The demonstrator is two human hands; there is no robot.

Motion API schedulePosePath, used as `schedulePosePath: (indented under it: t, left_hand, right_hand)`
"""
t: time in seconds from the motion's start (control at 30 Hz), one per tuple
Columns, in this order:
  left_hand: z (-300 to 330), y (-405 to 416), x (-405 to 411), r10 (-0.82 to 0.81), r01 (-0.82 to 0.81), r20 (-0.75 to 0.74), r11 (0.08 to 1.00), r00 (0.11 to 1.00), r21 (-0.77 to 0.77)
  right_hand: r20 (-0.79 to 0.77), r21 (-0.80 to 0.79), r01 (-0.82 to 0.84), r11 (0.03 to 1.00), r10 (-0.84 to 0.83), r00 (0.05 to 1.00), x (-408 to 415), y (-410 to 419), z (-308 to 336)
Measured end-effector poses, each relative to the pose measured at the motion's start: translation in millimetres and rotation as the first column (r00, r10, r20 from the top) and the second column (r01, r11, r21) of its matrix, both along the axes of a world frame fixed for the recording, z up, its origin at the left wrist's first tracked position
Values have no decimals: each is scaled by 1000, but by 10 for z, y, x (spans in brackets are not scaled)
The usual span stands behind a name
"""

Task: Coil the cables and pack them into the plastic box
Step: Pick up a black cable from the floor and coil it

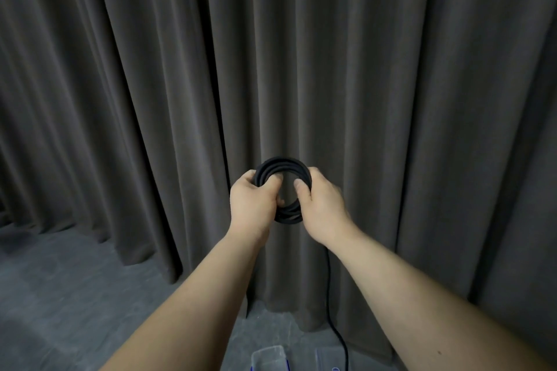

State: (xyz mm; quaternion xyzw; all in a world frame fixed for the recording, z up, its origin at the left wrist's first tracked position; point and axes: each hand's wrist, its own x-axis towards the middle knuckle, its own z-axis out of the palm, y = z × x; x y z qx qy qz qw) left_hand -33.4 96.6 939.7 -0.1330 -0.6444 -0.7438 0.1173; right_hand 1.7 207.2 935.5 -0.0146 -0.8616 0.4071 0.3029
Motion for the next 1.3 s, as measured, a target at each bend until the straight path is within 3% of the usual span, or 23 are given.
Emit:
schedulePosePath:
  t: [0.1,0.23,0.33,0.43,0.57,0.7,0.87,1.0,1.13,1.3]
  left_hand:
    - [-4,-26,12,-35,26,-63,991,997,-129]
    - [66,-78,59,-268,252,-77,952,960,-176]
    - [122,-98,64,-424,424,-11,903,905,73]
    - [187,-82,115,-519,473,75,822,851,318]
    - [233,-72,119,-549,447,219,809,807,382]
    - [221,-59,49,-516,399,258,828,817,395]
    - [208,-40,12,-537,376,272,798,798,471]
    - [264,-53,40,-575,427,305,793,759,434]
    - [238,14,95,-483,367,279,850,830,379]
    - [218,11,110,-468,440,158,879,870,182]
  right_hand:
    - [-6,-18,19,1000,-20,1000,-35,50,-19]
    - [-27,-130,-46,991,42,999,-62,129,-8]
    - [-41,-348,-246,905,247,968,-90,137,25]
    - [-68,-511,-374,774,397,915,-108,121,42]
    - [-90,-570,-384,726,410,908,-110,144,12]
    - [-102,-523,-368,769,372,923,-132,164,-2]
    - [-109,-222,-222,950,202,973,-112,186,15]
    - [-208,-21,-77,997,71,976,-100,188,-12]
    - [-265,-69,-71,995,50,963,-111,151,-32]
    - [-294,-262,-123,957,42,955,-153,160,-55]
